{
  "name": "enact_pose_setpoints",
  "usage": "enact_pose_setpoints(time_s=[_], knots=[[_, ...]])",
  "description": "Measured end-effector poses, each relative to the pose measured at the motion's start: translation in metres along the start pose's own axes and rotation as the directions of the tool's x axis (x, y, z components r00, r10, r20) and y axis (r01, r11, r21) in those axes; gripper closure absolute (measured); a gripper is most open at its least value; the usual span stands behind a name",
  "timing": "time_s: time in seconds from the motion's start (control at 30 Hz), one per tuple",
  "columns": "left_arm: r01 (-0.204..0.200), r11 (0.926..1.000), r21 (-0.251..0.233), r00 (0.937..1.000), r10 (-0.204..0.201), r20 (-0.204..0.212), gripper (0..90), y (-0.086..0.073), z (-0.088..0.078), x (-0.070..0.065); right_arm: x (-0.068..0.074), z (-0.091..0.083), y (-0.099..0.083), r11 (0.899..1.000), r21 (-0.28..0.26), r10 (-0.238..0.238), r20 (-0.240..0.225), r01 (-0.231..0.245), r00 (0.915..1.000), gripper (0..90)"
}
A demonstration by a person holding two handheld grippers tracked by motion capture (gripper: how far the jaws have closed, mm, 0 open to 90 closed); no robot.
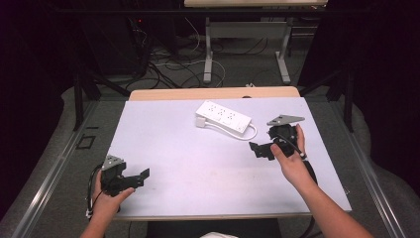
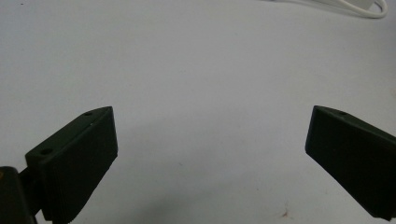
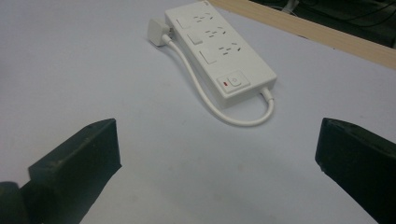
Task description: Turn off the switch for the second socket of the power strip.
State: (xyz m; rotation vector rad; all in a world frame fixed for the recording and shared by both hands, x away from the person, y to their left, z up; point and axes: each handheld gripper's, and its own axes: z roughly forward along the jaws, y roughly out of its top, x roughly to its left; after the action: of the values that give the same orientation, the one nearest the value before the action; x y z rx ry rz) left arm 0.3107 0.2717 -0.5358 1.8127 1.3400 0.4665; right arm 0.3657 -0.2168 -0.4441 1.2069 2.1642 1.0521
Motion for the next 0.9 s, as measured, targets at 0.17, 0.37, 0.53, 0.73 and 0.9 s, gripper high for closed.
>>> enact_pose_setpoints(time_s=[0.17, 0.37, 0.53, 0.73, 0.9], knots=[[-0.006, 1.0000, 0.006, 1.0000, 0.006, -0.002, 2.0, 0.000, -0.001, 0.001, -0.012, -0.006, -0.019, 0.999, -0.008, 0.034, 0.022, -0.034, 0.9992, 0.0], [-0.004, 1.0000, 0.006, 1.0000, 0.004, -0.005, 2.0, 0.000, -0.001, 0.001, -0.029, -0.009, -0.042, 0.998, 0.006, 0.059, 0.064, -0.060, 0.9962, 0.0], [-0.004, 1.0000, 0.008, 1.0000, 0.004, -0.007, 2.0, 0.000, -0.001, 0.001, -0.043, -0.011, -0.061, 0.995, 0.017, 0.095, 0.098, -0.098, 0.9906, 0.0], [-0.003, 0.9999, 0.014, 1.0000, 0.003, -0.004, 2.0, 0.000, -0.001, 0.001, -0.056, -0.011, -0.083, 0.988, 0.020, 0.151, 0.121, -0.154, 0.9812, 0.0], [-0.001, 0.9999, 0.014, 1.0000, 0.001, -0.006, 2.0, 0.000, -0.001, 0.001, -0.064, -0.009, -0.098, 0.982, 0.038, 0.180, 0.144, -0.187, 0.9731, 0.0]])
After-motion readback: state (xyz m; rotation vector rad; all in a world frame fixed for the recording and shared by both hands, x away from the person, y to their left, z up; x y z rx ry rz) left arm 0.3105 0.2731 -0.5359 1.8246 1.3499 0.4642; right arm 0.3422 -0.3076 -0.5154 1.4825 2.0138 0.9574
